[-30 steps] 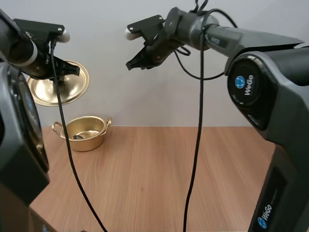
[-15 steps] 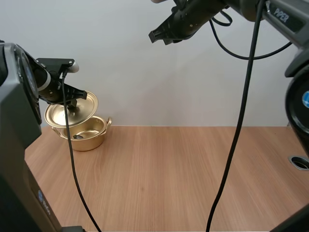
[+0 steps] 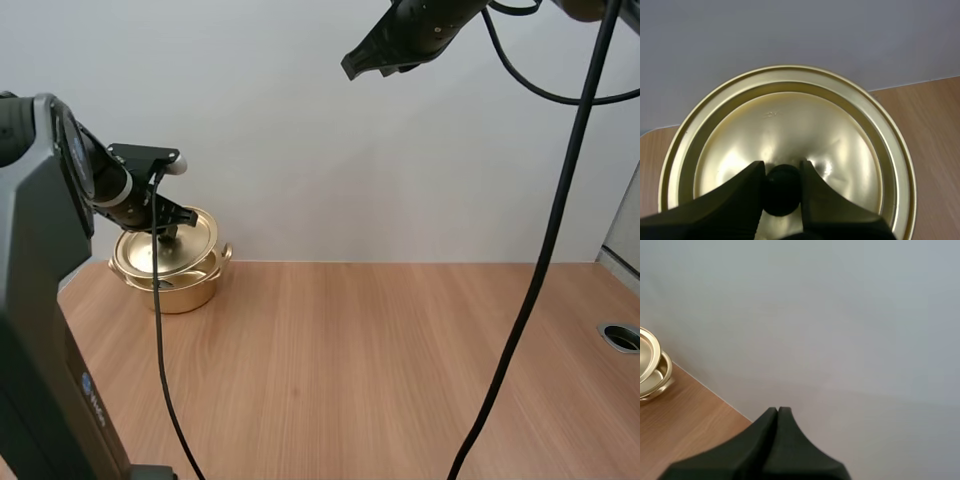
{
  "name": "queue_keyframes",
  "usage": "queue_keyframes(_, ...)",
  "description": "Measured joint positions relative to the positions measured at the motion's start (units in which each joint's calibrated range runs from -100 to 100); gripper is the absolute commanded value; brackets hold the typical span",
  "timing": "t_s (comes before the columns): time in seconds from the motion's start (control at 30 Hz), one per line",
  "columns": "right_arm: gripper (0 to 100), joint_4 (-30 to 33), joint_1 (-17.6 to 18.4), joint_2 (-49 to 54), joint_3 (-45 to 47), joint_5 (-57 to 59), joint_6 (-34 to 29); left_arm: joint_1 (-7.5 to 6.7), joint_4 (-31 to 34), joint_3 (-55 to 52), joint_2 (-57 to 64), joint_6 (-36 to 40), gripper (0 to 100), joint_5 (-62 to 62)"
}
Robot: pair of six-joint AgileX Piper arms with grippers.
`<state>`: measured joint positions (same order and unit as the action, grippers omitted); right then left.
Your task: Open the pot, put the car inside, and close it
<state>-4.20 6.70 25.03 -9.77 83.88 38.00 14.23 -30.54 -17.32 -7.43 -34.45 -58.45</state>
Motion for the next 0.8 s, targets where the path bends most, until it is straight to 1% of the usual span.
queue_keyframes(0.17, 0, 0.33, 0.0, 0.46, 0.0, 0.0, 0.0, 0.0, 0.12, 0.0, -1.07, 0.0, 0, 0.67)
queue_keyframes(0.27, 0, 2.38, 0.0, 1.42, 0.0, 1.82, 0.0, 0.0, 0.61, 0.0, -4.11, -0.35, 0, 3.42)
queue_keyframes(0.4, 0, 2.49, 0.0, 1.83, 0.0, 2.68, 0.0, 0.0, 0.31, 0.0, -5.33, -2.12, 0, 6.03)
queue_keyframes(0.53, 0, 2.31, 0.0, 2.49, 0.0, 3.66, 0.0, 0.0, -2.44, 0.0, -6.66, -4.5, 0, 8.49)
queue_keyframes(0.67, 0, 2.41, 0.0, 2.59, 0.0, 5.01, 0.0, 0.0, -6.37, 0.0, -7.61, -7.12, 0, 6.9)
queue_keyframes(0.8, 0, 2.41, 0.0, 2.75, 0.0, 5.5, 0.0, 0.0, -9.43, 0.0, -7.89, -7.76, 0, 6.72)
